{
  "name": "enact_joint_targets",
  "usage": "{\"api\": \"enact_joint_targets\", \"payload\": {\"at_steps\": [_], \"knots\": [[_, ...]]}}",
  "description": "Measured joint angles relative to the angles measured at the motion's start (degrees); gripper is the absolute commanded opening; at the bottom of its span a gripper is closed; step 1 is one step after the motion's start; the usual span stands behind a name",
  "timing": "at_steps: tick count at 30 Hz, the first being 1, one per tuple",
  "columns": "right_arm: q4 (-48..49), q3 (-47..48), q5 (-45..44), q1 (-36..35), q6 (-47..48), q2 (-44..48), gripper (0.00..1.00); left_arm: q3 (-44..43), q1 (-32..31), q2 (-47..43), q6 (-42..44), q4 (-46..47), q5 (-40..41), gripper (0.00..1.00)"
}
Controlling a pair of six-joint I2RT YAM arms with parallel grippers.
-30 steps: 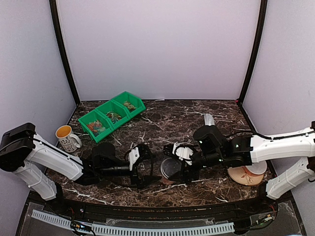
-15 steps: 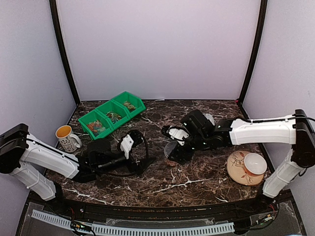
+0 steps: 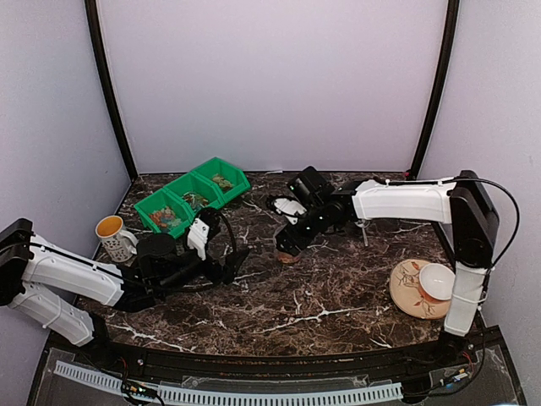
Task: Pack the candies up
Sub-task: Put down the packed packing bottle at the center of the board.
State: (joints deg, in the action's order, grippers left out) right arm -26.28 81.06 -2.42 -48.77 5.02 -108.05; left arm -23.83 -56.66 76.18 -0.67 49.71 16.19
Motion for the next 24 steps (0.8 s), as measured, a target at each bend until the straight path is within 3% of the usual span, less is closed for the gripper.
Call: {"api": "enact_joint_targets", "payload": {"at_steps": [12,19,24], "knots": [[-4.0,13.2,0.0,3.5,0.0,-12.0,0.65,0.0,1.3,-0.1,-1.6,-1.5,2.5,0.99],[-5.1,16.0,0.1,3.8,0.2,-13.7,0.89,0.0,1.5,-0.1,-1.7,-1.8,3.0,0.99],[-5.1,16.0,-0.6,3.8,0.7,-13.7,0.98,0.0,1.5,-0.1,-1.8,-1.8,3.0,0.99]]}}
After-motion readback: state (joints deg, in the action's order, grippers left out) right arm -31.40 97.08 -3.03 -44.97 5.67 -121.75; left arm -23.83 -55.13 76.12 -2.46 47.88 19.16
